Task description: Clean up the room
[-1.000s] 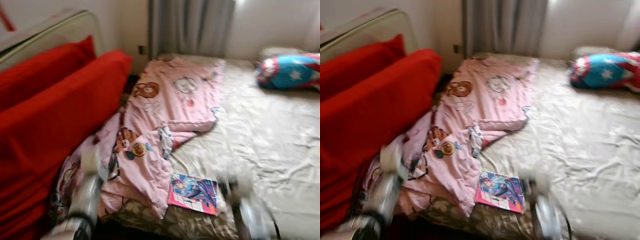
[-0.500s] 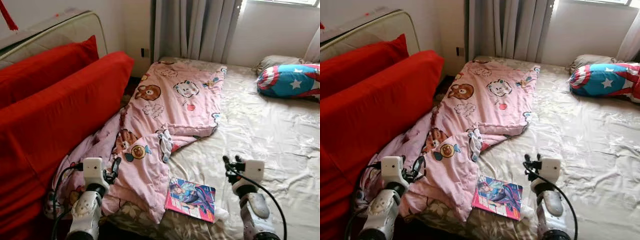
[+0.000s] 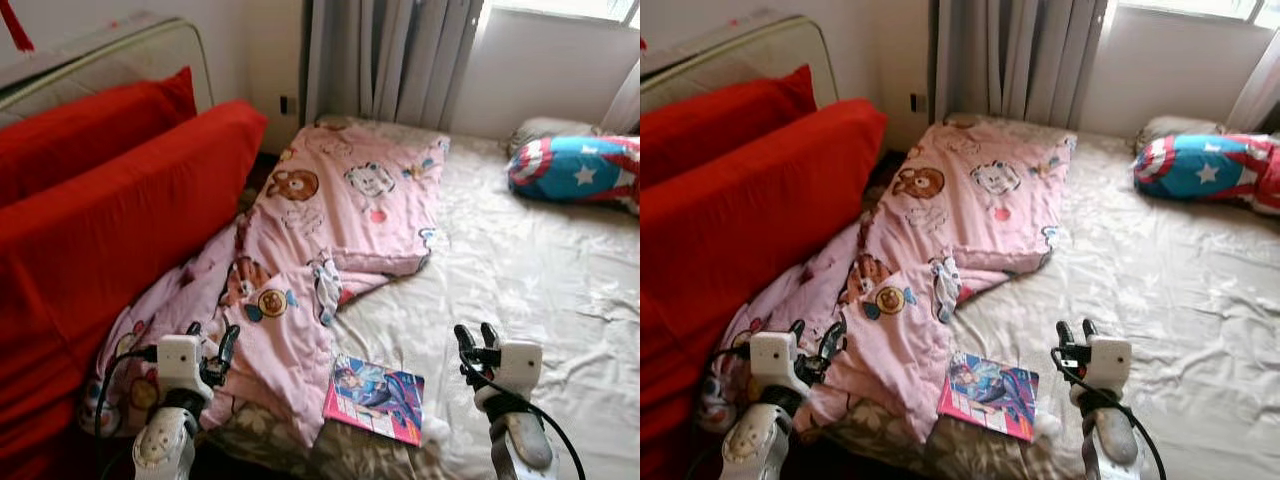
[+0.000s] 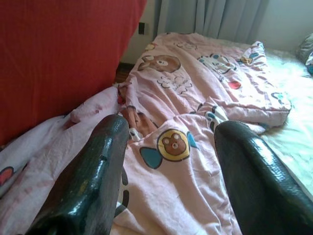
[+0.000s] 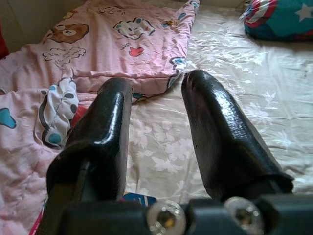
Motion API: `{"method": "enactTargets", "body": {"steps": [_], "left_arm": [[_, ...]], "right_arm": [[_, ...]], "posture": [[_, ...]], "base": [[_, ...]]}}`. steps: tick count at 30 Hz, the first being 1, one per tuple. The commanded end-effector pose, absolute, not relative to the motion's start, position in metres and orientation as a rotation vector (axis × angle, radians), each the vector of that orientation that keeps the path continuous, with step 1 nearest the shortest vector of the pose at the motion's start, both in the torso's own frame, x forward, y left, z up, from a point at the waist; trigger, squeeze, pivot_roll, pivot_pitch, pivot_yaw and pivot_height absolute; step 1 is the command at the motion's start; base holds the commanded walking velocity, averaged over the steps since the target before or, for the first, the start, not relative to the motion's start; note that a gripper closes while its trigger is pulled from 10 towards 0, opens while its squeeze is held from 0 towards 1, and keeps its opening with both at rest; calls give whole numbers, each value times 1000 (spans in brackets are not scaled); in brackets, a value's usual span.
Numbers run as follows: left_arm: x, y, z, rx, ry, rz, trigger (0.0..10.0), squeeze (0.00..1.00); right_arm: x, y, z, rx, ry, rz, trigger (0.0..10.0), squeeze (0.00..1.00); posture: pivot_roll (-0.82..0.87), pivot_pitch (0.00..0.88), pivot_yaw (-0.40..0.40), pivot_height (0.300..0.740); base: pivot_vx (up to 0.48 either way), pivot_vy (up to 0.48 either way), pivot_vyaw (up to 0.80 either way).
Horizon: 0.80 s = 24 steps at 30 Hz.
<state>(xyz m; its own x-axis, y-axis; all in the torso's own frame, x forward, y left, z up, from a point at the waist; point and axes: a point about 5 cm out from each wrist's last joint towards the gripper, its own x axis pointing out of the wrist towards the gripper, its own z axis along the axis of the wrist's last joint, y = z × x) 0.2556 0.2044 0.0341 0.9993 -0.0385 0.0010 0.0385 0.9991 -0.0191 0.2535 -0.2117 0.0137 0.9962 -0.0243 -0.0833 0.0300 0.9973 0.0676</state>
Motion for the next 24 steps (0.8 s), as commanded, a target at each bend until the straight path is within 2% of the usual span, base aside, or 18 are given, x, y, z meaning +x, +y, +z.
{"method": "enactTargets", "body": {"steps": [1, 9, 14, 20, 24], "left_arm": [[254, 204, 34, -27, 12, -39, 10000, 0], [266, 206, 54, 11, -13, -93, 10000, 0], [265, 214, 58, 16, -9, -61, 10000, 0], [267, 212, 63, 2, -2, -51, 10000, 0], [266, 211, 61, -2, 12, -46, 10000, 0]], "right_arm": [[254, -215, 18, 82, 69, -46, 10000, 0], [261, -202, 34, 85, 12, -10, 10000, 0], [255, -203, 23, 49, 92, -39, 10000, 0], [252, -205, 28, 68, 85, -73, 10000, 0], [255, -206, 32, 63, 62, -76, 10000, 0]], "posture": [[-4, 0, -87, 740], [-11, 0, -57, 740], [-11, 0, -47, 740], [-7, 0, -40, 696], [0, 0, -46, 691]], "base": [[0, 0, 0], [0, 0, 0], [0, 0, 0], [0, 0, 0], [0, 0, 0]]}}
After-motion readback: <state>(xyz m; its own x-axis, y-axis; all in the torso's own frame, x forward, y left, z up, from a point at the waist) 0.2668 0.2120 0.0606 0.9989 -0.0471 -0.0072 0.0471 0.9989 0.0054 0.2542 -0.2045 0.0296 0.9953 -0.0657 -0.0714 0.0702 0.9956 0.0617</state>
